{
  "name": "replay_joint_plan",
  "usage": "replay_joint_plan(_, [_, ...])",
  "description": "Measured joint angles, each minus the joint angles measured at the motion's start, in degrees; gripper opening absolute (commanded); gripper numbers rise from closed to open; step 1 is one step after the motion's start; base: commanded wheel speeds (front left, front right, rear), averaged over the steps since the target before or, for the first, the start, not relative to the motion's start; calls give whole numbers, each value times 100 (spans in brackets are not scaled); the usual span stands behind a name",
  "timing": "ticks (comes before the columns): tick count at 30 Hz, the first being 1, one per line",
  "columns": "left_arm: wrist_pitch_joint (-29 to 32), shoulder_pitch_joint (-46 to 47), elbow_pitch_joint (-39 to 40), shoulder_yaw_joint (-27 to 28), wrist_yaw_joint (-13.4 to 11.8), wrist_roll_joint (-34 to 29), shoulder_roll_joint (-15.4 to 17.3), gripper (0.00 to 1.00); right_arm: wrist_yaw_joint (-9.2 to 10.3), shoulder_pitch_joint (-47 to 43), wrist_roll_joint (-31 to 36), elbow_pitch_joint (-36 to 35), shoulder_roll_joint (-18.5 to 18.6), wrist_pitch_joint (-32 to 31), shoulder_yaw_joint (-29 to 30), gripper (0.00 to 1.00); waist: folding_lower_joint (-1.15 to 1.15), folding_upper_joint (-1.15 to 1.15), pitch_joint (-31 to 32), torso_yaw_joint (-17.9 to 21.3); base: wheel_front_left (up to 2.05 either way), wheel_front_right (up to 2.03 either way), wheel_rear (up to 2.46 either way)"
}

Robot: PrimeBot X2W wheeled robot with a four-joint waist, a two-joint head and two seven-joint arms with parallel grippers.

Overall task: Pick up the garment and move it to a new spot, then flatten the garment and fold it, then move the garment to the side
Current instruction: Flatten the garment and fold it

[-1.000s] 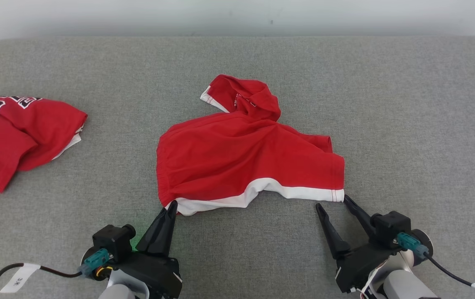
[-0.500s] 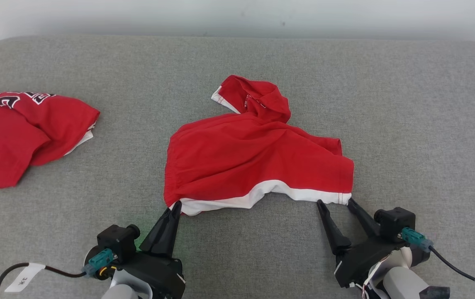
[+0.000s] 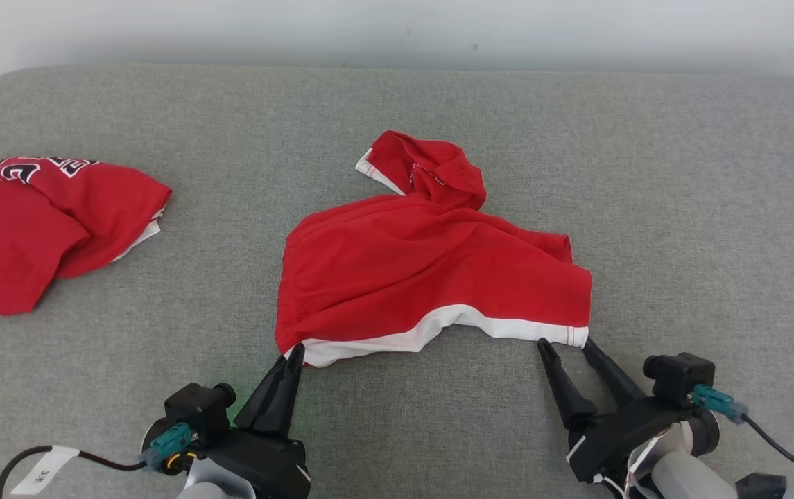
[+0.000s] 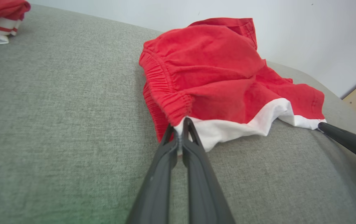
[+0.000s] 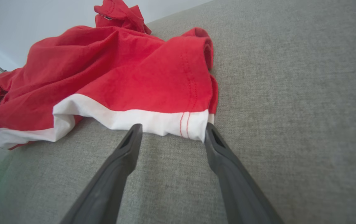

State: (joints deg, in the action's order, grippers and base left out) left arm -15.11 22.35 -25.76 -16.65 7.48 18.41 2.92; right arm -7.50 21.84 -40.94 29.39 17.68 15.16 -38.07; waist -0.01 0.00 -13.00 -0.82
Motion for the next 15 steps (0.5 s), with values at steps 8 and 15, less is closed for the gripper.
replay_joint_plan(8, [0,-7,1,-3,0,-20,-2,0,0,85,-399,36,5,0,165,93,0,0,-28,-103,0,0,0])
replay_joint_plan(15, [0,-41,3,38,0,-22,-3,0,0,92,-499,76,60,1,65,46,0,0,-30,-130,0,0,0])
